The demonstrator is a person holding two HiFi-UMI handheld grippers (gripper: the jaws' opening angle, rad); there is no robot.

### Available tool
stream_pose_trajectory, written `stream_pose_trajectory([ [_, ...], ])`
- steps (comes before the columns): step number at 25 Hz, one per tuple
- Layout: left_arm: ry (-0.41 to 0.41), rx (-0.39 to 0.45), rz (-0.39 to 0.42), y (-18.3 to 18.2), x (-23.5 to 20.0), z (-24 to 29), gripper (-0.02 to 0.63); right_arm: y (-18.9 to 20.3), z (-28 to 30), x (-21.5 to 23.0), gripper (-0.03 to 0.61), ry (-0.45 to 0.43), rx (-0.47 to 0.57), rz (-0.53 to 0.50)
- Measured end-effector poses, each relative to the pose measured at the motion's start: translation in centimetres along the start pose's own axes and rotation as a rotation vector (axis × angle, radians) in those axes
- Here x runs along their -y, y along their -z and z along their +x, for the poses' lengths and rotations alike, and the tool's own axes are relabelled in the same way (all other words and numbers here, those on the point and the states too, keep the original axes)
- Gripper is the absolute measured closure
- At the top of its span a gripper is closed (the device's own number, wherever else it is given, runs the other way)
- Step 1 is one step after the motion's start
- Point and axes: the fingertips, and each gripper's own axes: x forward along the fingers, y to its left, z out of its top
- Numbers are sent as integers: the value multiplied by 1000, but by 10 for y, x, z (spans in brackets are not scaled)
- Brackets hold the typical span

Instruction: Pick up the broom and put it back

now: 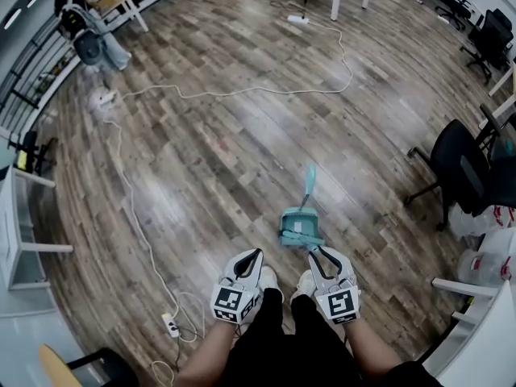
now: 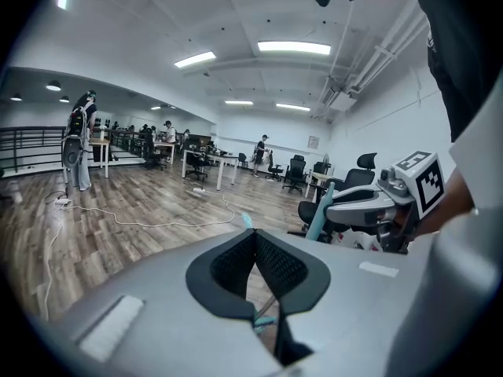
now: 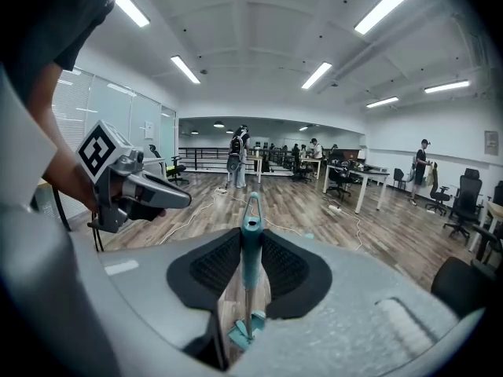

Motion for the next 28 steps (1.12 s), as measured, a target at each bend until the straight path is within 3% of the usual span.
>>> stream_pose_trajectory([
  [14,-17,-63,-16,29,0,3,597,60,28,-14,491,-49,-155,-6],
  [28,-44,-75,-19,36,-12,8,597,61,72,-8,491,-57,-128,-7],
])
